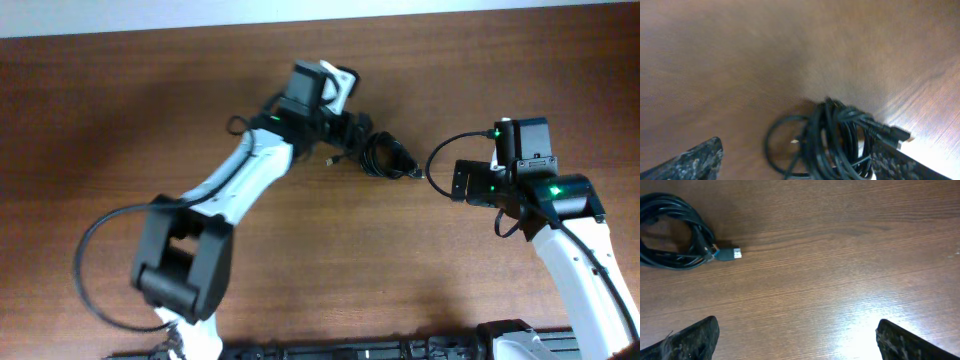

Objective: Untangle cables
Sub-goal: 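Reach both grippers to the black cable coil and grasp opposite sides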

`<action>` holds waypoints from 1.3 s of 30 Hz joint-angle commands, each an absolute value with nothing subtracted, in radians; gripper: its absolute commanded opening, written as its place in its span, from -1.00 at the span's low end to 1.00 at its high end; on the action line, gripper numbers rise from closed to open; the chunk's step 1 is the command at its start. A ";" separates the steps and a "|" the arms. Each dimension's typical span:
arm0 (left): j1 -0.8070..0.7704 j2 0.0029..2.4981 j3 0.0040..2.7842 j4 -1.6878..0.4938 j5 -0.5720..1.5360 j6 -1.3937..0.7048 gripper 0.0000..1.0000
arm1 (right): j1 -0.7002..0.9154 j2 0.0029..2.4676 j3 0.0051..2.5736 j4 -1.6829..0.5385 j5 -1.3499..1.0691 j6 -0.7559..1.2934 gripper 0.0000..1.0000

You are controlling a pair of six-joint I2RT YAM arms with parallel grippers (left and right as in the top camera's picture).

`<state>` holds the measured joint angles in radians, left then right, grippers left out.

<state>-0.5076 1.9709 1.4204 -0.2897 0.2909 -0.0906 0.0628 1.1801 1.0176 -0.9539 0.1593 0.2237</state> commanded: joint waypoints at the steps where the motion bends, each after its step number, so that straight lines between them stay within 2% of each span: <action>1: -0.576 2.067 1.436 -0.285 0.291 -0.074 0.77 | 0.070 1.177 1.038 -0.954 0.195 0.245 1.00; 4: -0.598 2.115 1.436 -0.281 0.291 -0.074 0.67 | 0.070 1.177 1.038 -0.959 0.195 0.245 1.00; 5: -0.598 2.123 1.436 -0.281 0.292 -0.075 0.53 | 0.070 1.177 1.038 -0.959 0.195 0.245 1.00; 8: -0.601 2.126 1.436 -0.281 0.292 -0.075 0.01 | 0.070 1.177 1.038 -0.959 0.195 0.245 1.00; 11: -0.601 2.126 1.436 -0.293 0.295 -0.075 -0.72 | 0.070 1.177 1.038 -0.959 0.195 0.245 0.99; 12: -0.599 2.124 1.436 -0.301 0.315 -0.075 -0.91 | 0.070 1.177 1.038 -0.958 0.194 0.245 0.98; 13: -0.598 2.120 1.437 -0.310 0.336 -0.075 -1.00 | 0.070 1.177 1.038 -0.958 0.191 0.245 0.97; 15: -0.595 2.112 1.438 -0.335 0.384 -0.075 -1.00 | 0.070 1.179 1.038 -0.955 0.151 0.245 0.97; 17: -0.591 2.080 1.438 -0.366 0.450 -0.075 -1.00 | 0.072 1.191 1.037 -0.923 -0.042 0.216 0.97; 19: -0.590 2.035 1.438 -0.414 0.449 -0.074 -1.00 | 0.072 1.230 1.036 -0.893 -0.251 0.087 0.97; 22: -0.573 1.983 1.438 -0.519 0.449 -0.074 -1.00 | 0.072 1.322 1.036 -0.888 -0.364 -0.001 0.98; 25: -0.552 1.974 1.438 -0.636 0.462 -0.075 -1.00 | 0.072 1.438 1.036 -0.838 -0.472 -0.001 0.77; 27: -0.551 1.974 1.437 -0.691 0.460 -0.074 -1.00 | 0.072 1.514 1.036 -0.802 -0.572 -0.001 0.75; 31: -0.551 1.974 1.437 -0.697 0.461 -0.074 -1.00 | 0.072 1.612 1.036 -0.769 -0.712 -0.001 0.54; 33: -0.551 1.974 1.437 -0.697 0.466 -0.074 -1.00 | 0.072 1.626 1.036 -0.767 -0.722 -0.001 0.36; 39: -0.551 1.974 1.437 -0.697 0.502 -0.074 -1.00 | 0.072 1.626 1.036 -0.724 -0.722 0.000 0.26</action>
